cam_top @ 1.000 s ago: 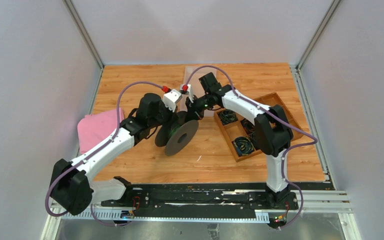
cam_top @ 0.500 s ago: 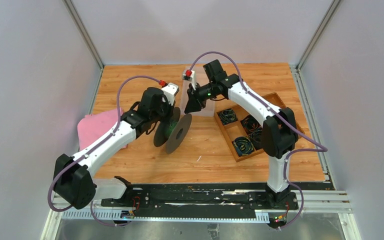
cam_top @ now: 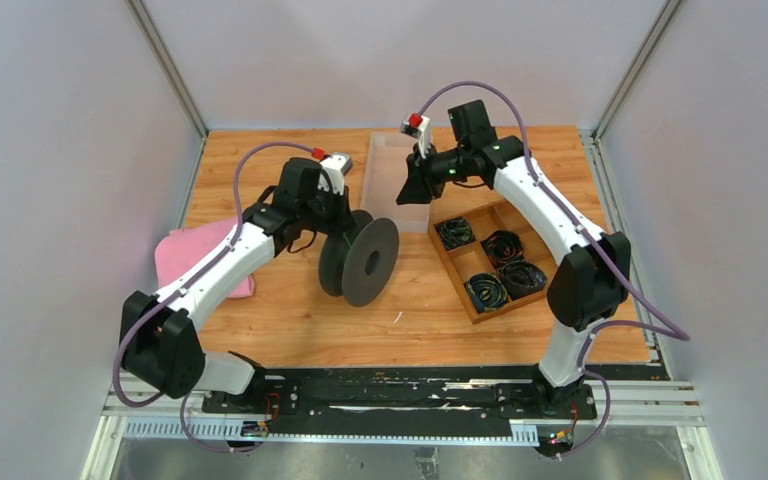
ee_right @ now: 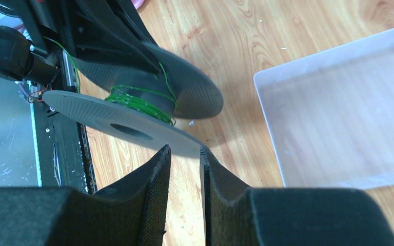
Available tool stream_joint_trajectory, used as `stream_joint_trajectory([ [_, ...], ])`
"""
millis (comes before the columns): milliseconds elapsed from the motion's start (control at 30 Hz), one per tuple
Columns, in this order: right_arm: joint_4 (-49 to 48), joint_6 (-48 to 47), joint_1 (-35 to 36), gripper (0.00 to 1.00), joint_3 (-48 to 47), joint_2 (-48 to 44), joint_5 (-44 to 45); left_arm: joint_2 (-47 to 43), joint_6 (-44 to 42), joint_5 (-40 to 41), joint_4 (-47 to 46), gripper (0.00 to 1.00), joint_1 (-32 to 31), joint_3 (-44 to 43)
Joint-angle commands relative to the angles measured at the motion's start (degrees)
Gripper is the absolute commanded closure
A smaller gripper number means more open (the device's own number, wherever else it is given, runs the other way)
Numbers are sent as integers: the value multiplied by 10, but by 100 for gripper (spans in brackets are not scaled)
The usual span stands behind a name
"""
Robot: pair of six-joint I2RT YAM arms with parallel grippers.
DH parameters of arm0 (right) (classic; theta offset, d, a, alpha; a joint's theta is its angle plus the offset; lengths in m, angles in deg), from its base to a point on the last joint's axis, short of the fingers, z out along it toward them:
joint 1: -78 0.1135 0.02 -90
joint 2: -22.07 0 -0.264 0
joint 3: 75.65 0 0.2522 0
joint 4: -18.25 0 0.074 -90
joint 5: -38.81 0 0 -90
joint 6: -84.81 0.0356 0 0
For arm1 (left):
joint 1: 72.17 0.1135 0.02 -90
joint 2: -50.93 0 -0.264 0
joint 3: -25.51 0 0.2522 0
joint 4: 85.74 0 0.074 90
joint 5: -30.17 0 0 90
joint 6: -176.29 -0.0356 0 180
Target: Wrap the cables
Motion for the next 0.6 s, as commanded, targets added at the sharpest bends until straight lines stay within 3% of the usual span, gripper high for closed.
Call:
stream_joint_trajectory([
  [0,15,12,-15,72,21,-49,23,22,51,-123,-10,100,1,-38],
  [333,57,-1,-27,71,74,-107,67,120,144,-307,-74,100,2,-50],
  [567,59,-14,-34,71,128,-154,80,193,167,-389,-113,100,1,-65],
])
